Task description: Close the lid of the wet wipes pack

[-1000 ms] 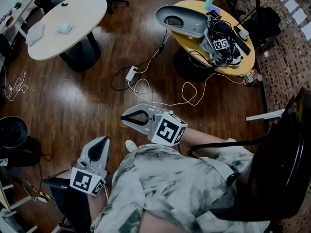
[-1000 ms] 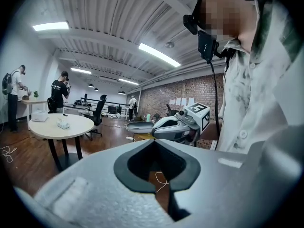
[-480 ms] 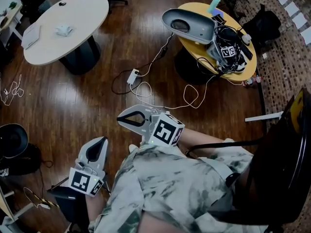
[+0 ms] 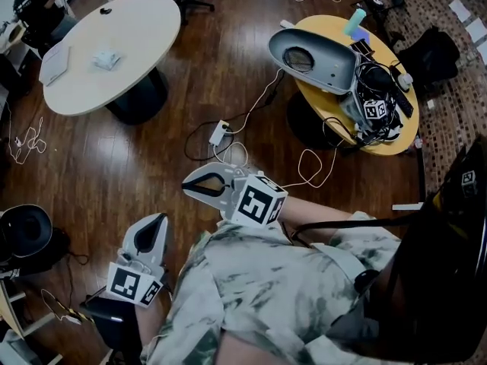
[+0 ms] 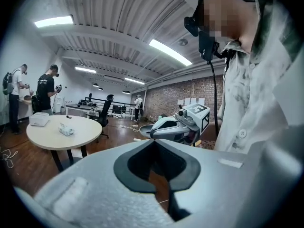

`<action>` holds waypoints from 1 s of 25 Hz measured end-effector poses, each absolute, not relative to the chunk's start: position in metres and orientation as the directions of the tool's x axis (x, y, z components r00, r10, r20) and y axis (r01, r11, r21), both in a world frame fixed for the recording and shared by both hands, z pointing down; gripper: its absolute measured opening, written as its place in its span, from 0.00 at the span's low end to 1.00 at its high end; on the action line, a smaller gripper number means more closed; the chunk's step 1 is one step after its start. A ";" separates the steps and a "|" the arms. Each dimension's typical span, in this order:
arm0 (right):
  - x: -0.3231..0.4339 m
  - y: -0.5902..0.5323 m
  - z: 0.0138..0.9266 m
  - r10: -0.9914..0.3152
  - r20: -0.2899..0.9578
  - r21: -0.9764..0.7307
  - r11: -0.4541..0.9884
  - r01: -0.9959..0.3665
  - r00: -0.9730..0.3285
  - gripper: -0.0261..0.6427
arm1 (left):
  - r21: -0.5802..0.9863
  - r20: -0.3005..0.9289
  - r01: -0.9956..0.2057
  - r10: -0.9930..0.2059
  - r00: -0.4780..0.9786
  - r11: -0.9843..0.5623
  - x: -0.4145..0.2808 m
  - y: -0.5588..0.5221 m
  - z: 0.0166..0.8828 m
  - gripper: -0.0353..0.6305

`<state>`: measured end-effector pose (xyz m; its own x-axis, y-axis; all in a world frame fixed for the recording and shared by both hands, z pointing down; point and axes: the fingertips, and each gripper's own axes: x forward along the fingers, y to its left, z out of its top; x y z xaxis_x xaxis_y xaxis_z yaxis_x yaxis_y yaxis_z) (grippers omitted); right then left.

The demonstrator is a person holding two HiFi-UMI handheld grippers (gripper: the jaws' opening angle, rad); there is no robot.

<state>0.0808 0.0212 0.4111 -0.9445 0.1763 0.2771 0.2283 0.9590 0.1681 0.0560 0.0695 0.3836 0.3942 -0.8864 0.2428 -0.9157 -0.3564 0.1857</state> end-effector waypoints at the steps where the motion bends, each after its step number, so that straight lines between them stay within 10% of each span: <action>1: 0.079 0.012 0.409 0.184 0.273 0.166 0.958 0.234 -0.944 0.05 | 0.179 0.244 -0.917 -0.888 0.391 -0.355 0.055 0.059 0.382 0.05; 25: -0.035 -0.075 0.436 0.145 0.331 0.189 0.958 0.216 -0.932 0.05 | 0.211 0.238 -0.917 -0.892 0.383 -0.338 -0.068 -0.029 0.404 0.05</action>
<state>-0.0346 -0.0746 0.4364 -0.9324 0.1449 0.3312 0.2160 0.9579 0.1891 -0.0680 -0.0289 0.4035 0.3833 -0.8924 0.2382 -0.9173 -0.3376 0.2111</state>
